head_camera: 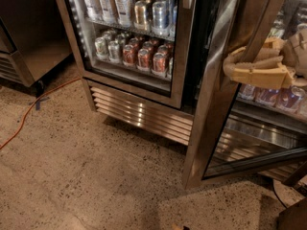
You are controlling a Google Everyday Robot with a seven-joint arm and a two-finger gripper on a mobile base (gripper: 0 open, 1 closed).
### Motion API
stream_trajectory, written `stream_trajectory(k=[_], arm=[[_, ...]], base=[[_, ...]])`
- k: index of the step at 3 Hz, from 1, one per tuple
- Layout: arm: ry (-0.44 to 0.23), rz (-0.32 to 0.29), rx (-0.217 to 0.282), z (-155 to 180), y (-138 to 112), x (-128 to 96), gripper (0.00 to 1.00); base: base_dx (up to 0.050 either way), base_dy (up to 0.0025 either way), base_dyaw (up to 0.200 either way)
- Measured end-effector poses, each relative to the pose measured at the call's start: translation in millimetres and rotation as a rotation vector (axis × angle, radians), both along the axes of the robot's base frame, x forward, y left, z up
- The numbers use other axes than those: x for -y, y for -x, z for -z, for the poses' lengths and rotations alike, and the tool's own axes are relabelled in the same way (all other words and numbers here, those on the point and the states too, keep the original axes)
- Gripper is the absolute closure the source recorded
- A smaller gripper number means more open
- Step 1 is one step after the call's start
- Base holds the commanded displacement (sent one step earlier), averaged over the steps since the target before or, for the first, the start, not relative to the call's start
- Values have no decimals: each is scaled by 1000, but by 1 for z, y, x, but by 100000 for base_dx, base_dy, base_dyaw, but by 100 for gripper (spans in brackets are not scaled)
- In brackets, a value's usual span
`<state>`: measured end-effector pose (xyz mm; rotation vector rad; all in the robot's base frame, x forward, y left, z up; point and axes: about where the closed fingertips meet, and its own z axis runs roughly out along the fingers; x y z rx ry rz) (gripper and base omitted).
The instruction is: Open right fridge door
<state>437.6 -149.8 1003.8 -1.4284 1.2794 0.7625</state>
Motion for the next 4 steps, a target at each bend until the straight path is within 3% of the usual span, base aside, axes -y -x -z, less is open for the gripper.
stream_trajectory(k=[1,2,4], arm=[[0,0,0,0,0,0,100],[0,0,0,0,0,0,100],[0,0,0,0,0,0,58]], base=[[-5000,-3,21],[0,0,0],[0,0,0]])
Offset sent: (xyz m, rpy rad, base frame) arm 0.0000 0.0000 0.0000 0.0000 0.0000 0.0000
